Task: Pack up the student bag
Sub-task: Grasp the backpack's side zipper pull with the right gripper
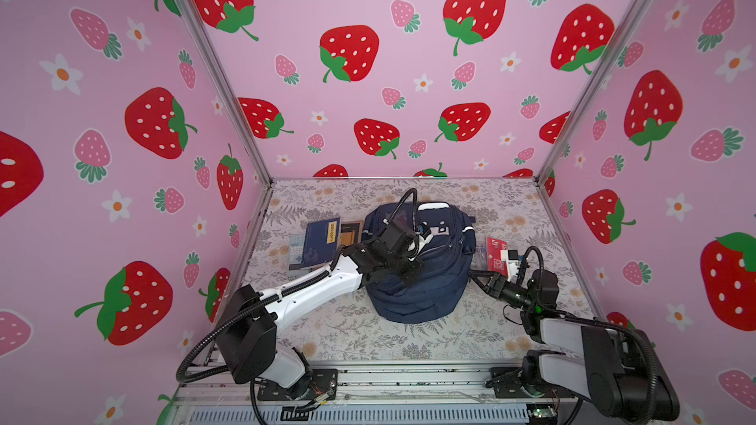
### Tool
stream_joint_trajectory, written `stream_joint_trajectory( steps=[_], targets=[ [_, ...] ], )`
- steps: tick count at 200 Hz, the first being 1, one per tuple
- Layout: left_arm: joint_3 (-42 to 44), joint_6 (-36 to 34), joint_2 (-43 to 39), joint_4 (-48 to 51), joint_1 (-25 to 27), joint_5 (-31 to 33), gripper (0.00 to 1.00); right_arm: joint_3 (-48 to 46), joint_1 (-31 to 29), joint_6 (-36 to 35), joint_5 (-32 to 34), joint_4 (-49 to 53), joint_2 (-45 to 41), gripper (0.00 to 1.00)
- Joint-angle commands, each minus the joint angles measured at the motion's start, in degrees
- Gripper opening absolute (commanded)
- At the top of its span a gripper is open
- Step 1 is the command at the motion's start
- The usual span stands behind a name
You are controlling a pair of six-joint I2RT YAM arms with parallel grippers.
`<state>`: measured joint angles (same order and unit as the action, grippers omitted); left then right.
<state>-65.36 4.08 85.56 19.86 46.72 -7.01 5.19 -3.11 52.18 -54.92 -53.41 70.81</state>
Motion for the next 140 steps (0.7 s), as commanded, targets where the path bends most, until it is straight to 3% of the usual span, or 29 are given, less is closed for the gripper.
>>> stream_joint_trajectory(
  steps=[1,69,140],
  targets=[
    [-0.8,3.0,-3.1,-5.2,-1.0,-3.4,0.00,0.3,-0.6,2.3,-1.9,-6.5,1.9,0.70],
    [-0.1,4.3,-3.7,-6.4,-2.6,-5.4,0.00,1.1,-2.7,4.3,-2.4,-13.3,7.0,0.77],
    [0.1,6.3,-3.3,-7.1,-4.2,-6.0,0.00,0.4,-4.4,6.0,-2.7,-15.9,6.1,0.65]
  ],
)
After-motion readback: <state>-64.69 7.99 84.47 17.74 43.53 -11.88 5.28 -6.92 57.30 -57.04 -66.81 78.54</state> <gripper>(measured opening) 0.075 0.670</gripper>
